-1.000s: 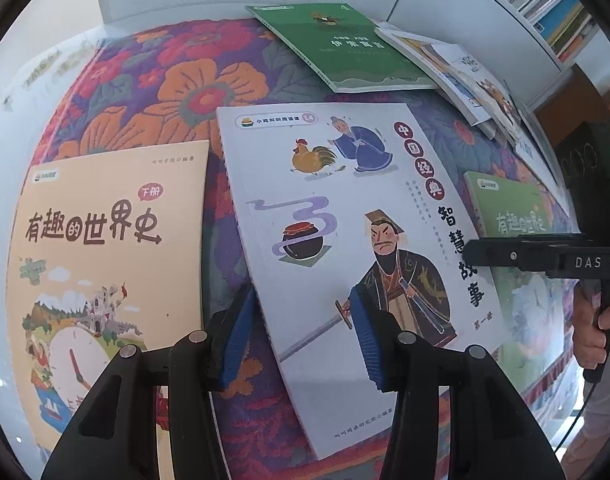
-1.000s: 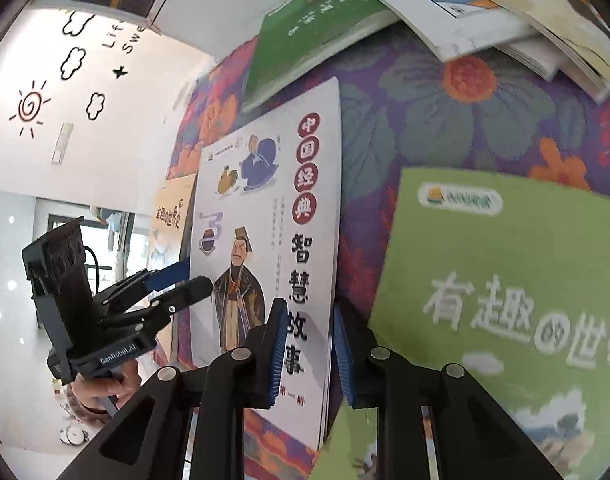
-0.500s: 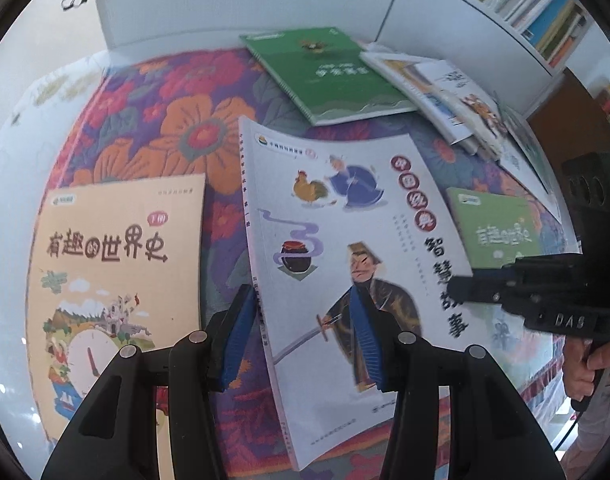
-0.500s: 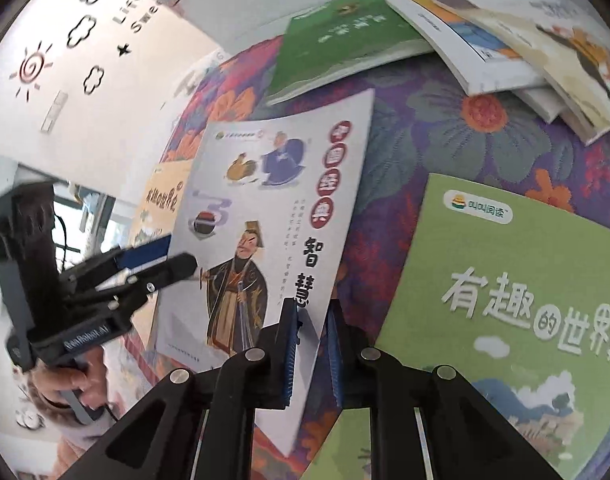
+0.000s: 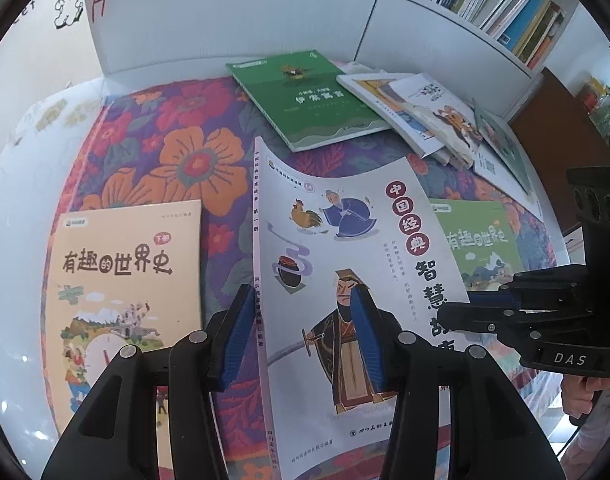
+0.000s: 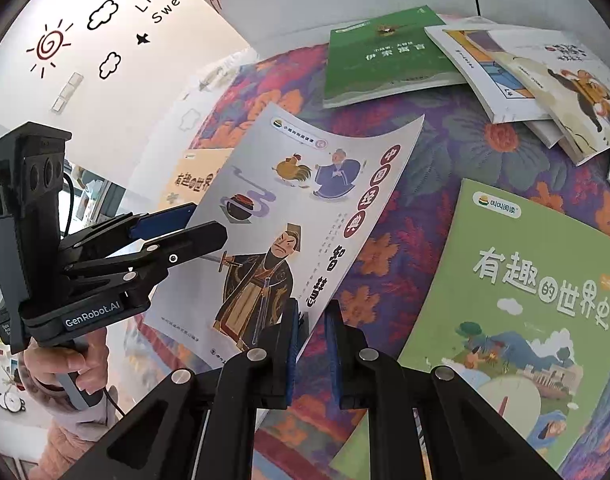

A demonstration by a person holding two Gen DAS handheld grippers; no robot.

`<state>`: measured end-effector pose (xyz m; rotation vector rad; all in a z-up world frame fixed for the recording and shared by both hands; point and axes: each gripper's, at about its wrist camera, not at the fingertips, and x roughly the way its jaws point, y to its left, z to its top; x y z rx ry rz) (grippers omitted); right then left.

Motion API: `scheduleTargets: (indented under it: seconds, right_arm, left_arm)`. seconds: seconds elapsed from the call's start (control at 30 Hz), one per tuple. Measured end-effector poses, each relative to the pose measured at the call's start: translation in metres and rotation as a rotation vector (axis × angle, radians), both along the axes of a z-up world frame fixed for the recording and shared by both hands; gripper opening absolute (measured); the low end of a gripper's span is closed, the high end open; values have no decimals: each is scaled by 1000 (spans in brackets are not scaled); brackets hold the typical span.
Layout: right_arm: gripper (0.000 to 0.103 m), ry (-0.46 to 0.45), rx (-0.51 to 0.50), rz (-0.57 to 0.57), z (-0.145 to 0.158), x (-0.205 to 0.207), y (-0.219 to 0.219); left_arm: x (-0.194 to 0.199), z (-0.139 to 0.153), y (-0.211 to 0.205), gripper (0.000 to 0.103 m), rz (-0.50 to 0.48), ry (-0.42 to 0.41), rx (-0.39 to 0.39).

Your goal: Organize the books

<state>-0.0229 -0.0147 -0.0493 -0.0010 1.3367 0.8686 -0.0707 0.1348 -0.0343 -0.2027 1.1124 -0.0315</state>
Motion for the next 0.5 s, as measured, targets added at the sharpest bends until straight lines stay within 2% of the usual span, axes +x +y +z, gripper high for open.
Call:
scheduleTargets:
  seconds: [0.27, 0.5]
  right_arm:
    - [13, -45, 3, 10, 24, -14, 12]
    - [13, -78, 0, 28, 40, -25, 40]
  left_arm:
    - [-13, 20, 16, 45, 10, -41, -19]
    - [-26, 35, 46, 45, 32, -79, -44]
